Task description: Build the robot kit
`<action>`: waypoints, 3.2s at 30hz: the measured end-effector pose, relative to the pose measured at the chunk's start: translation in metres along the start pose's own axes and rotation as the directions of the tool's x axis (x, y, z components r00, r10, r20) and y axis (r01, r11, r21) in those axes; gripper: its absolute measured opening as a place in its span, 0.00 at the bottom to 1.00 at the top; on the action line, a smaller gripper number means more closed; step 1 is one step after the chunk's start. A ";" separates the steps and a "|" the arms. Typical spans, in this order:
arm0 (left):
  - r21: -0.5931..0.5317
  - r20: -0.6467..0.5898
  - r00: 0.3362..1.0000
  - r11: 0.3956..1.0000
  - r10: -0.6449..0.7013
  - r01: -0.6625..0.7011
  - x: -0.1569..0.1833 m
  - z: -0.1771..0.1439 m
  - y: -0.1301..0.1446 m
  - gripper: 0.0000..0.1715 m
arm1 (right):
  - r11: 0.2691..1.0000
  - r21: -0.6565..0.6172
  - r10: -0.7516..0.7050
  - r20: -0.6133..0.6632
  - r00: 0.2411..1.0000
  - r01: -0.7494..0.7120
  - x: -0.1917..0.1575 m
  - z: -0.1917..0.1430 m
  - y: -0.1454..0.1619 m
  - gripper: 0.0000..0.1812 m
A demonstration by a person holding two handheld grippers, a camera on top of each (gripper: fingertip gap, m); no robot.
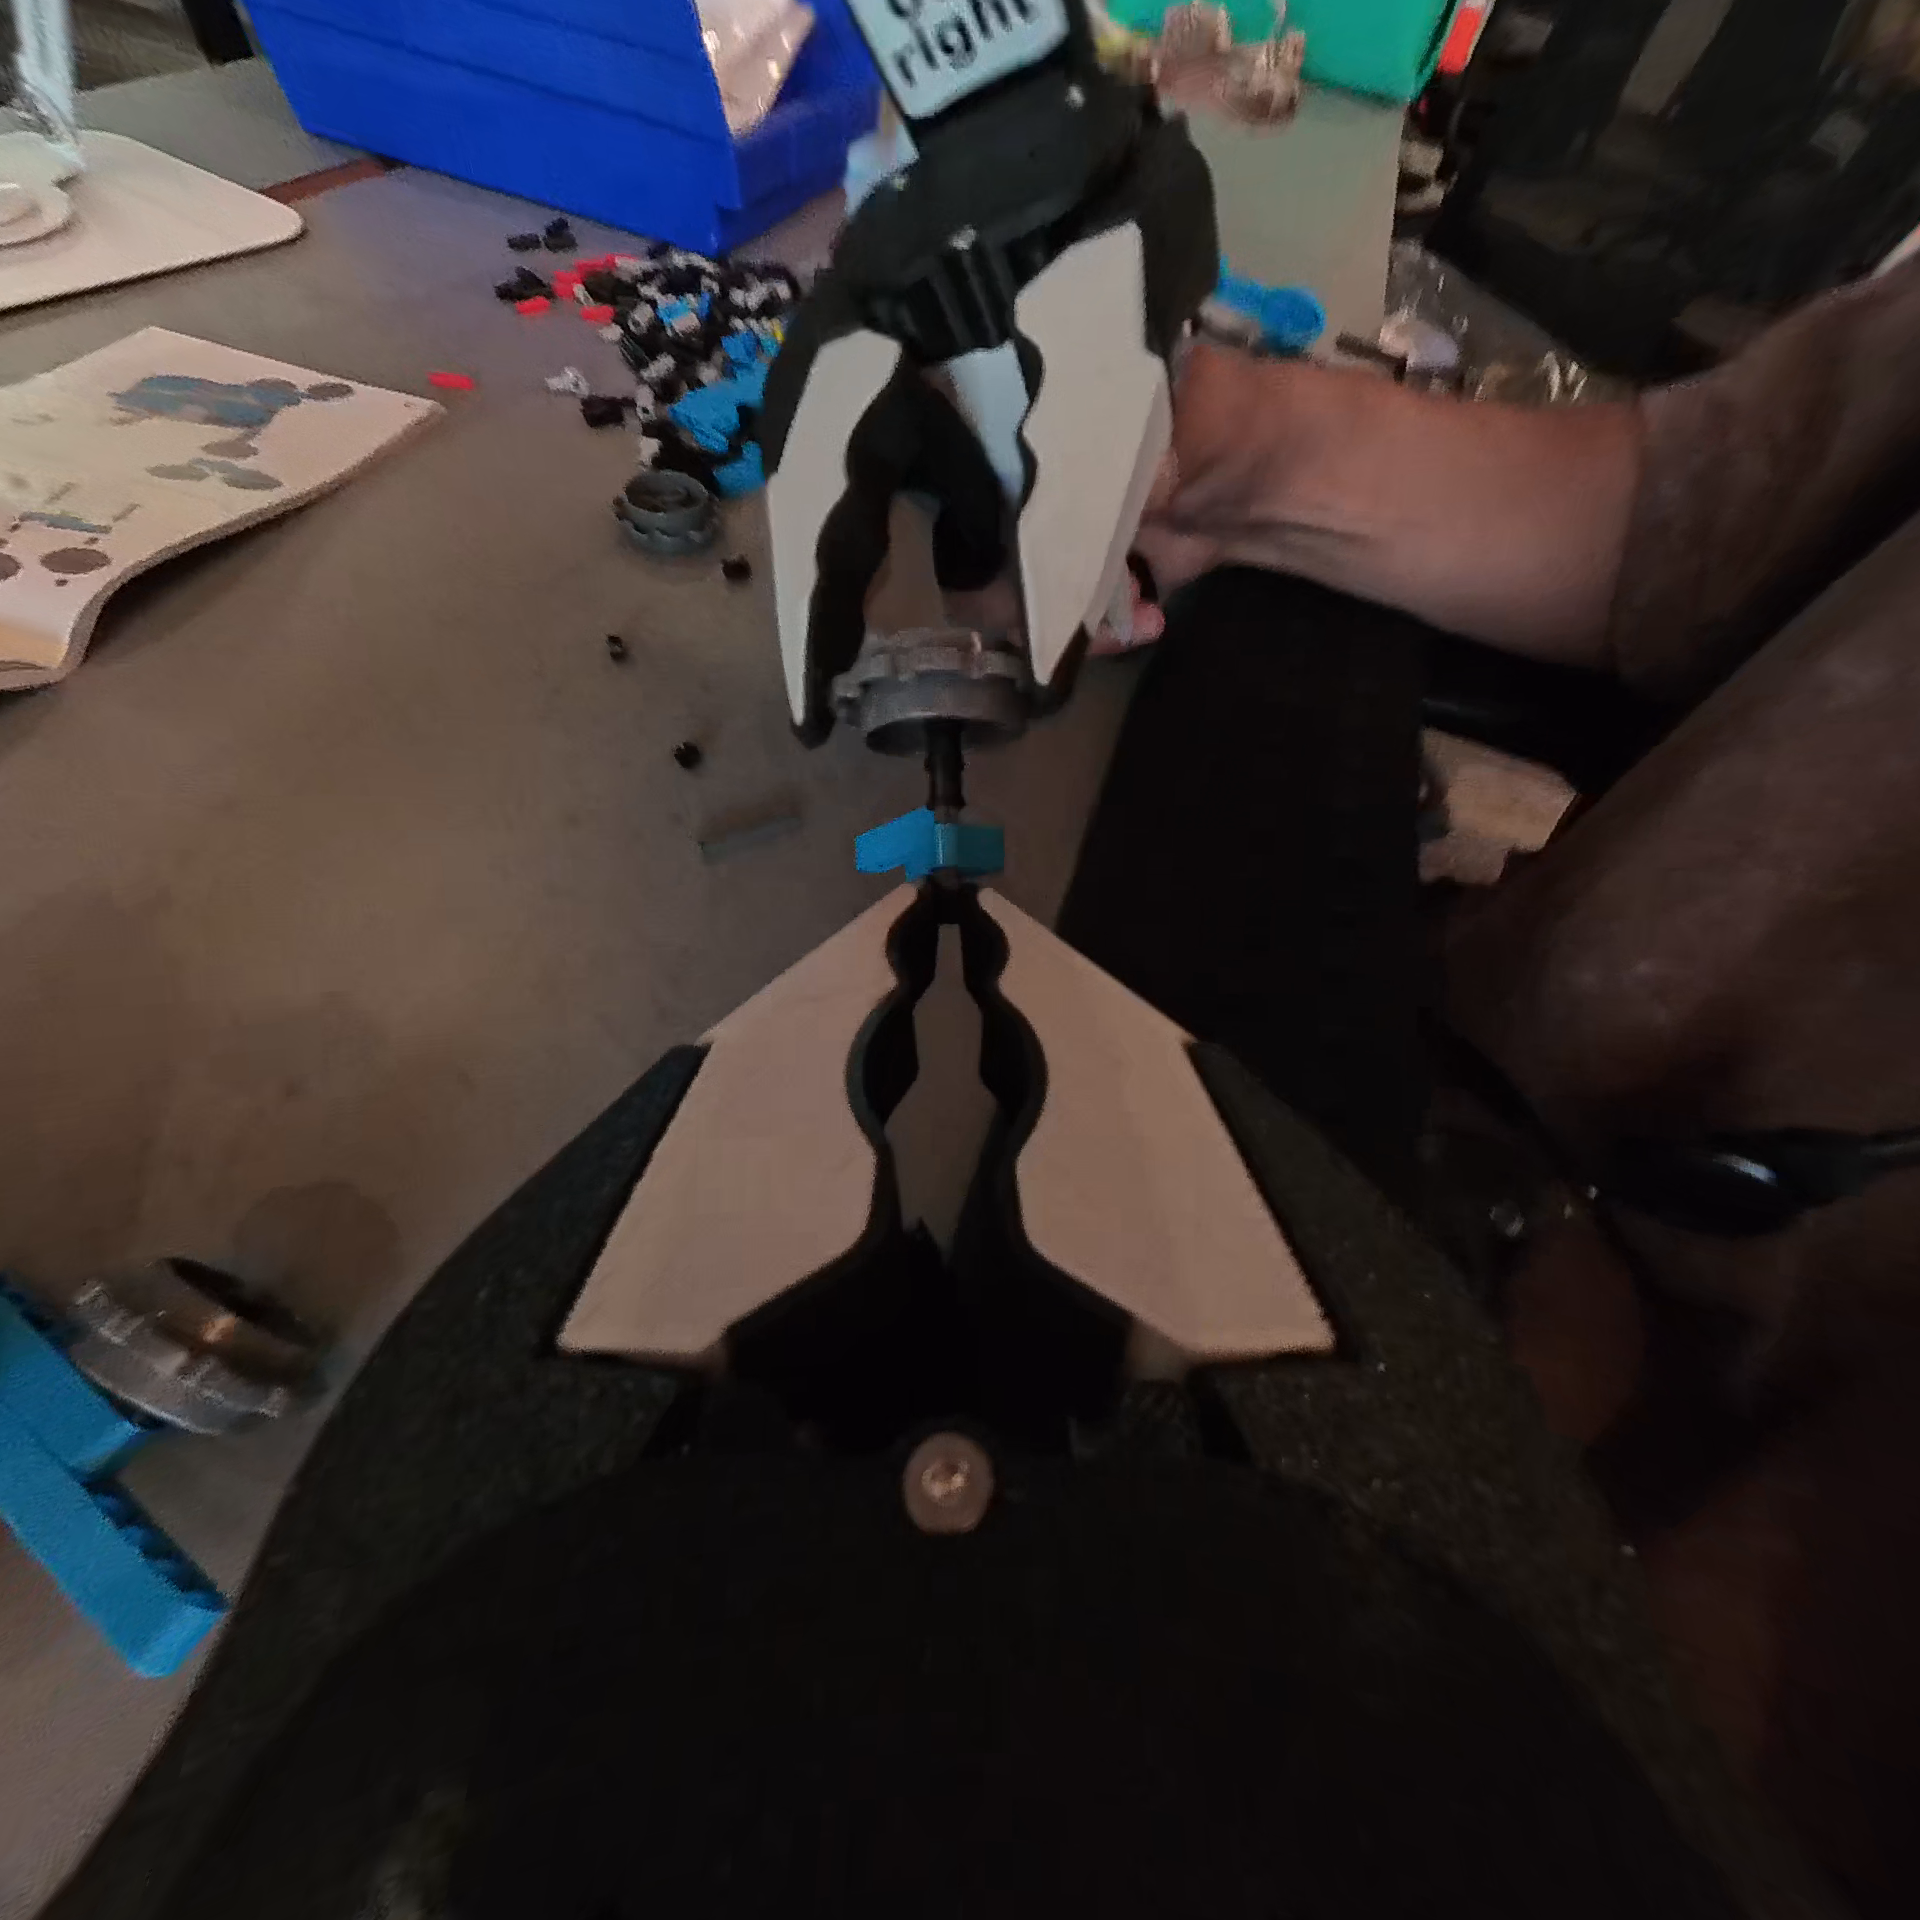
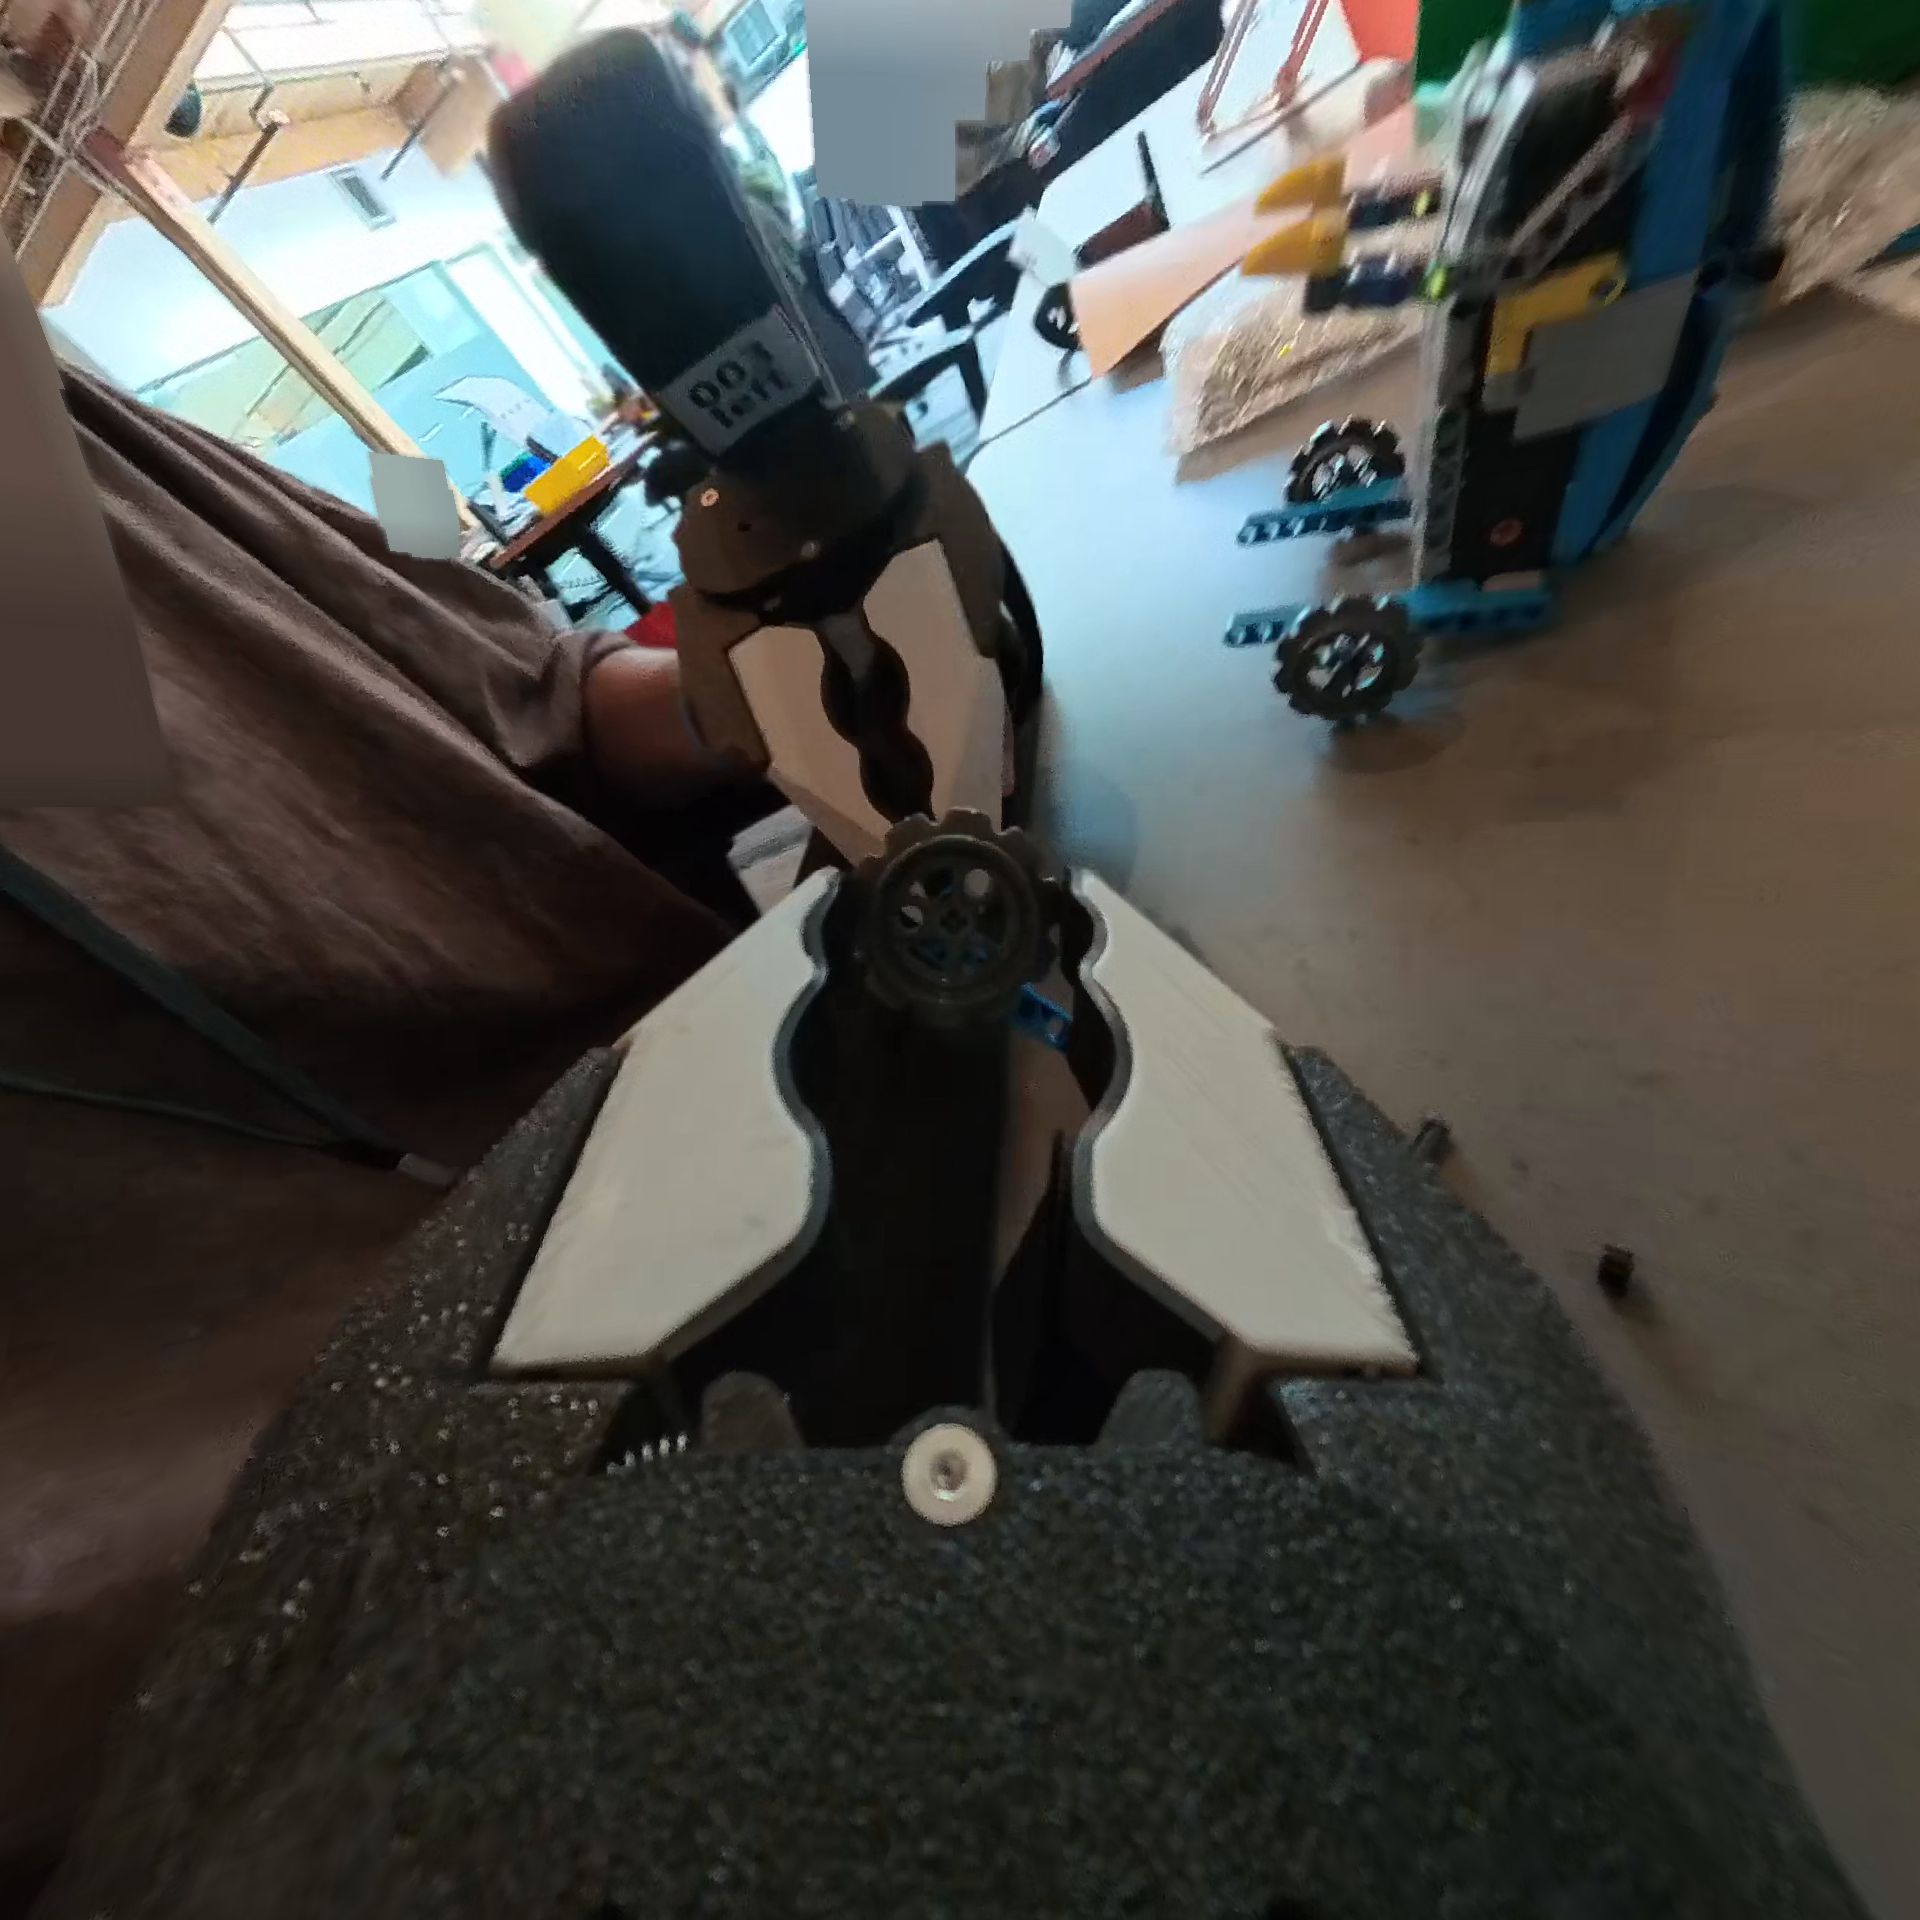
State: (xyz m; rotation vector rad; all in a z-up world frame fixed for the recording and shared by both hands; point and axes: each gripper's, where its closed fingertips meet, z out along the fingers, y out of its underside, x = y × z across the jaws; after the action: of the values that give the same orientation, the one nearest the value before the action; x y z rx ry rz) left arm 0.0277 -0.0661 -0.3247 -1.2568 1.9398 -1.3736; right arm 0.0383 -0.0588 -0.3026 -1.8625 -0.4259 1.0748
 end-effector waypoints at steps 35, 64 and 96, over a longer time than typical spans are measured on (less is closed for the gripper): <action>0.228 -0.289 0.754 0.723 -0.590 0.652 -0.006 -0.007 -0.038 0.01 | 0.770 -0.411 -0.626 -0.634 0.454 0.487 0.031 0.009 -0.021 0.30; 0.102 -0.373 0.623 0.637 -0.687 0.764 -0.005 0.002 -0.031 0.01 | 0.749 -0.473 -0.660 -0.585 0.471 0.463 0.036 0.012 -0.012 0.30; 0.005 -0.497 0.560 0.643 -0.663 0.765 0.008 -0.003 -0.037 0.11 | 0.677 -0.463 -0.736 -0.410 0.539 0.572 0.024 0.018 -0.007 0.30</action>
State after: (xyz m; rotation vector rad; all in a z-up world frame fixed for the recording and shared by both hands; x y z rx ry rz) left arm 0.0369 -0.0744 -0.2893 -1.8557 1.4553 -2.4214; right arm 0.0380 -0.0303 -0.3124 -1.8844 -0.8666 -0.1038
